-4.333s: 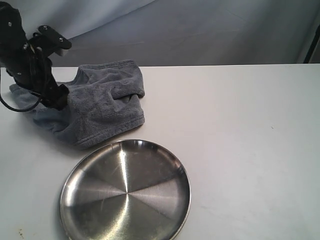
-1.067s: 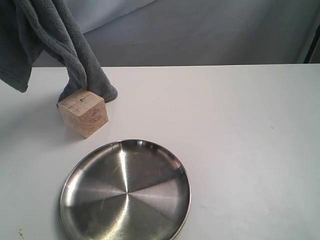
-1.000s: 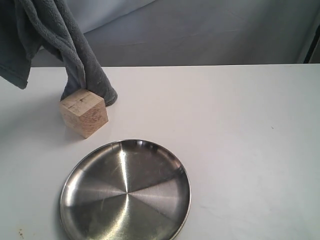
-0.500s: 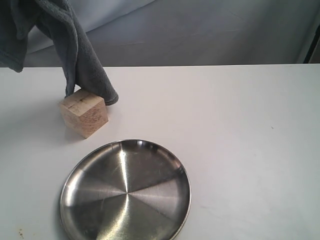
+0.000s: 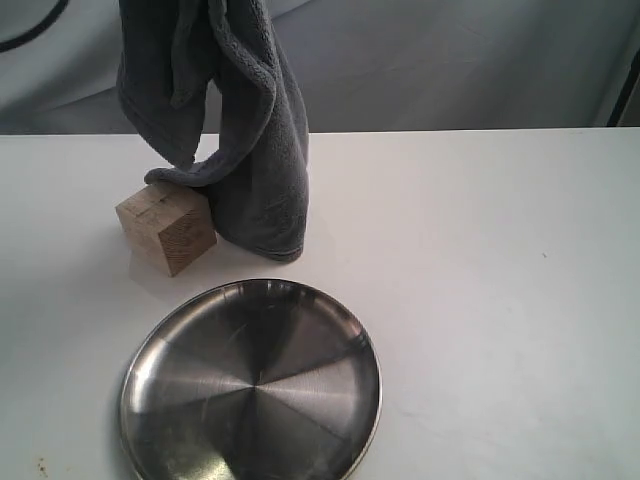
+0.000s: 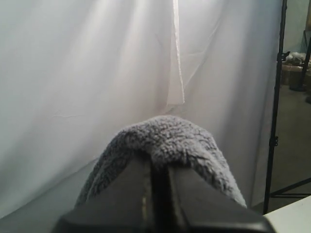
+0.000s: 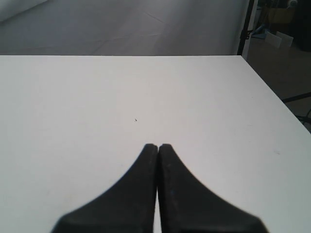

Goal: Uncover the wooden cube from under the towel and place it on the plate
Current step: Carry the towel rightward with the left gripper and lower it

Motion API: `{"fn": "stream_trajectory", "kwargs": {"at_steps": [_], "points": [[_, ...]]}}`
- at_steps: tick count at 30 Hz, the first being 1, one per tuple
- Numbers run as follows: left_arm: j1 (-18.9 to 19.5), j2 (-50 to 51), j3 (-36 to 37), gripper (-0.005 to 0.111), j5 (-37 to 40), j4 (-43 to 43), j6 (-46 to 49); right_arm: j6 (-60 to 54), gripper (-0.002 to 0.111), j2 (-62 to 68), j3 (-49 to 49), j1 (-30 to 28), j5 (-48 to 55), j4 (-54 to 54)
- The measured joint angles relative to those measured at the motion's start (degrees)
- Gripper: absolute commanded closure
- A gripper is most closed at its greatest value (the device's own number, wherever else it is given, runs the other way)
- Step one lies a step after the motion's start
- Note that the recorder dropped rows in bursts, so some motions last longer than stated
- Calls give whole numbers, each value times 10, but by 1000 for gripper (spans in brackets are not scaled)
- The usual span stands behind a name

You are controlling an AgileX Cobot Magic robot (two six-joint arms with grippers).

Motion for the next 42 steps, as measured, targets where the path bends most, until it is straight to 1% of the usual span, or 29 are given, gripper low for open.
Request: {"fn": "stream_trajectory", "kwargs": {"at_steps": [3,6,13,15,19,22,24,27,30,34,39,42], "points": [[-11,13,0,107,-21,0,-3,0,108,0,0,0,0,0],[-34,23,0,107,-50,2,-4,0,108,0,0,0,0,0],[-89,61,0,107,-109,52,-5,0,108,0,0,0,0,0],[-98,73,0,107,-122,57,-5,0,108,0,0,0,0,0],[-103,86,0,107,-134,66,-18,0,108,0,0,0,0,0],[-103,88,0,107,-149,111,-66,0,108,0,0,0,0,0],[-103,88,0,107,-170,172,-140,0,108,0,0,0,0,0],[-103,88,0,107,-237,309,-289,0,108,0,0,0,0,0],[-104,88,0,107,-295,389,-360,0,108,0,0,0,0,0],[-104,88,0,107,-303,423,-385,0,108,0,0,0,0,0],[-104,92,0,107,-249,446,-389,0,108,0,0,0,0,0],[-104,110,0,107,-241,459,-390,0,108,0,0,0,0,0]]}}
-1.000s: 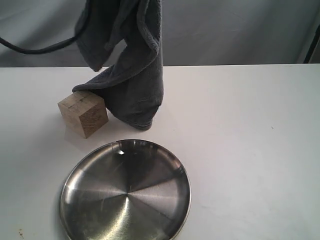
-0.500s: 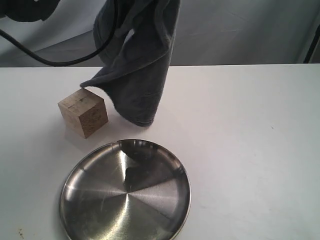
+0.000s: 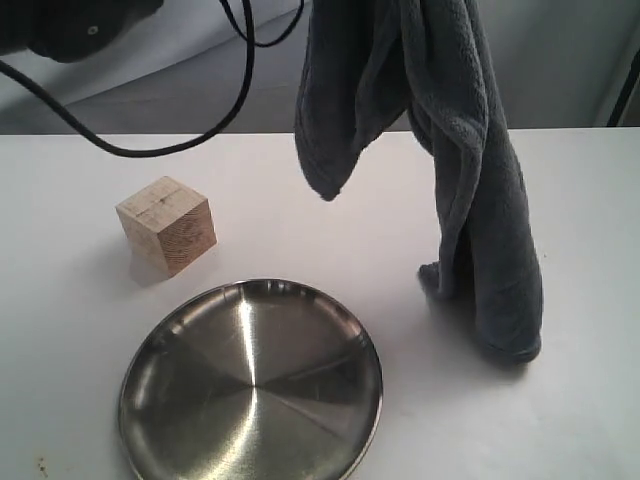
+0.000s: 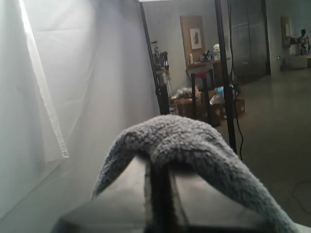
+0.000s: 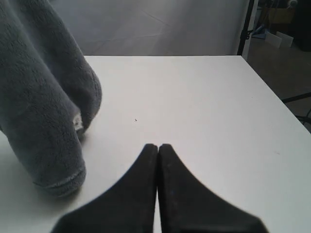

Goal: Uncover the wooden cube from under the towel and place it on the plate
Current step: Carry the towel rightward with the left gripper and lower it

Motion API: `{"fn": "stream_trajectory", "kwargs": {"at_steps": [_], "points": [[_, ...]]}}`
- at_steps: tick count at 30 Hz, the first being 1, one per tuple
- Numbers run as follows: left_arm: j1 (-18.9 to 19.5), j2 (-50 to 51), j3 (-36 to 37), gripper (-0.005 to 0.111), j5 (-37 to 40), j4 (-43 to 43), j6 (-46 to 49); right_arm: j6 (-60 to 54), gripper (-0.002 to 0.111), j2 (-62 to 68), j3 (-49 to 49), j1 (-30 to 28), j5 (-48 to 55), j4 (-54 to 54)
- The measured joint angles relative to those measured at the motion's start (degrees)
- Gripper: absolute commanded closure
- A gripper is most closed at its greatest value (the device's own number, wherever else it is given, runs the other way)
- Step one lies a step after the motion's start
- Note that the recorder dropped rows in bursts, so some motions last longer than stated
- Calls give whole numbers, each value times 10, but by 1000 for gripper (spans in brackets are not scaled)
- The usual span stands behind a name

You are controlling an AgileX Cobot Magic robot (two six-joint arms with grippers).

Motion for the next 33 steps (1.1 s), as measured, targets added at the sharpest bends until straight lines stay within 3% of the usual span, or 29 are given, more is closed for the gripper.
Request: {"fn": "stream_trajectory", "kwargs": {"at_steps": [7,11,24,33], "points": [[1,41,0,107,-6,1,54,0,108,0,0,0,0,0],[12,44,0,107,-3,-49,86,0,108,0,0,0,0,0],[20,90,0,107,180,-76,96,0,108,0,0,0,0,0],[20,149,0,107,191,-78,96,0,108,0,0,0,0,0]]}}
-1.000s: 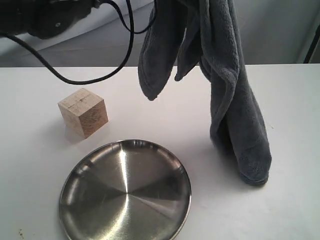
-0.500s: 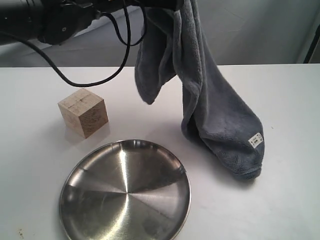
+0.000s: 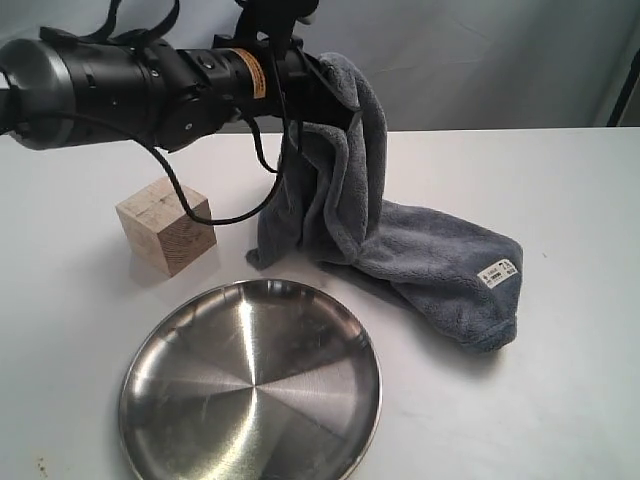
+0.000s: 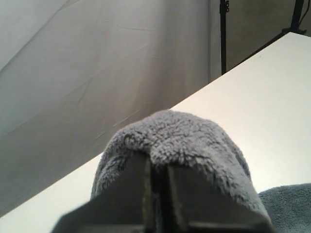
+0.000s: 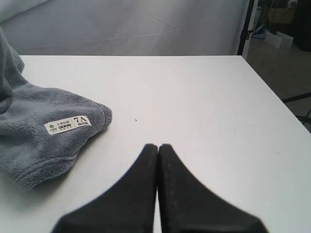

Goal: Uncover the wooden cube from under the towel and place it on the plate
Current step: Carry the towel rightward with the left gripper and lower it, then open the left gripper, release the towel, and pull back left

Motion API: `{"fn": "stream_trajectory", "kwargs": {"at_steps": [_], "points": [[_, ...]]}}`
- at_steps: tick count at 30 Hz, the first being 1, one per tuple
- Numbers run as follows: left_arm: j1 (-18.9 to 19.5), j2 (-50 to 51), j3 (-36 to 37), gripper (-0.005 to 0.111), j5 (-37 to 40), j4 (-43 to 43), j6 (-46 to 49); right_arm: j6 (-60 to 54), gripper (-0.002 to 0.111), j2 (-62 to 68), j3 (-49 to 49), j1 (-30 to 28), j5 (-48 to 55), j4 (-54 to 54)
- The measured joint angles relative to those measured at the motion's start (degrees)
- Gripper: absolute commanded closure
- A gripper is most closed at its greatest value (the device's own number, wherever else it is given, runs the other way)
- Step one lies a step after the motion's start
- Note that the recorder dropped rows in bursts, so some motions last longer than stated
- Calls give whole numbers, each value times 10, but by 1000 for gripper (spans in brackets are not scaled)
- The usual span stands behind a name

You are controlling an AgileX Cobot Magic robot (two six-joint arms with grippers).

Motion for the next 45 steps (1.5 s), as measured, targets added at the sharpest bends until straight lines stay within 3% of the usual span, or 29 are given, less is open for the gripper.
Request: {"fn": "stream_trajectory", "kwargs": {"at_steps": [16,18,20,24,26,36,45], "points": [[0,126,0,105,32,-8,0,0,108,0,0,0,0,0],[0,126,0,95,33,-11,0,0,108,0,0,0,0,0],[0,126,0,78,33,-11,0,0,108,0,0,0,0,0],[0,126,0,21,33,-11,0,0,108,0,0,0,0,0],[-1,126,0,2,35,-11,0,0,108,0,0,0,0,0],[-2,94,0,2,75,-11,0,0,108,0,0,0,0,0],[-2,-44,0,2,217,6,34,0,108,0,0,0,0,0]]}}
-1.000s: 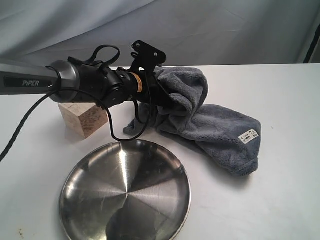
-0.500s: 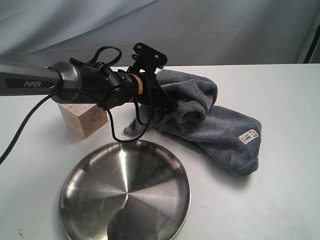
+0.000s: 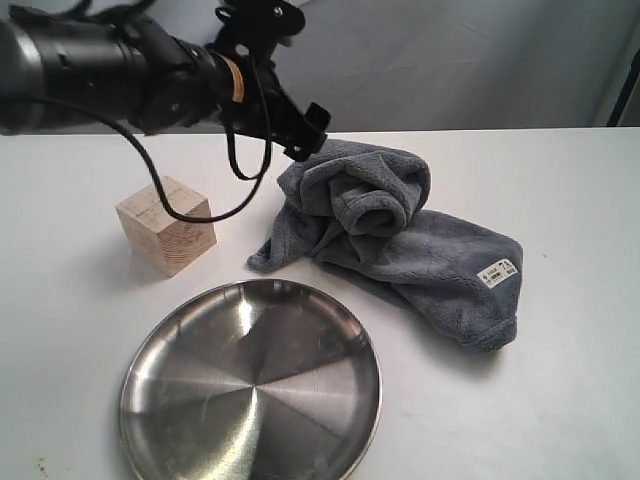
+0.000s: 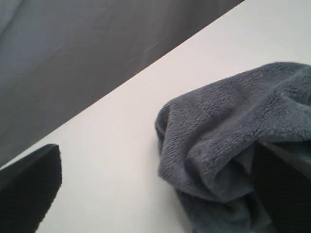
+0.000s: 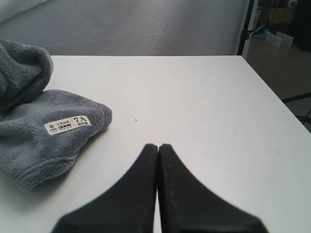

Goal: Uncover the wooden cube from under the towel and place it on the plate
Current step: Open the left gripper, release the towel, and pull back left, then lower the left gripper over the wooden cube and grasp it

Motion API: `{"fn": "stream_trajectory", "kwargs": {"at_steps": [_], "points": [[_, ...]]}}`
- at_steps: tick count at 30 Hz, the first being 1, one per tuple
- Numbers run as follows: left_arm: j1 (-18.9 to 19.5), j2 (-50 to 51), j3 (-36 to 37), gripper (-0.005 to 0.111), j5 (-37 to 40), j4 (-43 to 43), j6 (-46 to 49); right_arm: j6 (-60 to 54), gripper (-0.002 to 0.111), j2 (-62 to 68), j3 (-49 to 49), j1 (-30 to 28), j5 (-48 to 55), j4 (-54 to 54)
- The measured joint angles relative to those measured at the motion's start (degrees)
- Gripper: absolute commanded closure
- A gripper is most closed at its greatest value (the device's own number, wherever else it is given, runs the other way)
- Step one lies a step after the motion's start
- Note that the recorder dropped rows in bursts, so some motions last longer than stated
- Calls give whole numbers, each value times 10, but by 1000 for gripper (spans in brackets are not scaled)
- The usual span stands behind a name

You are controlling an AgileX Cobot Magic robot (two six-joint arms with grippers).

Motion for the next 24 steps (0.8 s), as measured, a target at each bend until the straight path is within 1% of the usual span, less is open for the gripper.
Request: {"fn": "stream_trajectory", "kwargs": {"at_steps": [4,7,10,12,14,16,18,19,21,22,23,24], "points": [[0,-47,0,2,93,2,27,0,108,0,0,0,0,0],[7,-68,0,2,157,-13,59,0,108,0,0,0,0,0],[24,-76,0,2,210,-68,106,0,108,0,0,0,0,0],[40,-76,0,2,240,-120,151,0,108,0,0,0,0,0],[54,-76,8,3,248,-168,184,0,108,0,0,0,0,0],[68,-81,19,9,242,-199,211,0,108,0,0,0,0,0],[75,-87,35,23,224,-207,227,0,108,0,0,0,0,0],[78,-90,40,36,216,-207,232,0,108,0,0,0,0,0],[82,-96,51,67,201,-192,240,0,108,0,0,0,0,0],[82,-99,55,92,198,-182,241,0,108,0,0,0,0,0],[82,-100,59,108,195,-174,245,0,108,0,0,0,0,0],[82,-100,61,106,195,-170,251,0,108,0,0,0,0,0]]}}
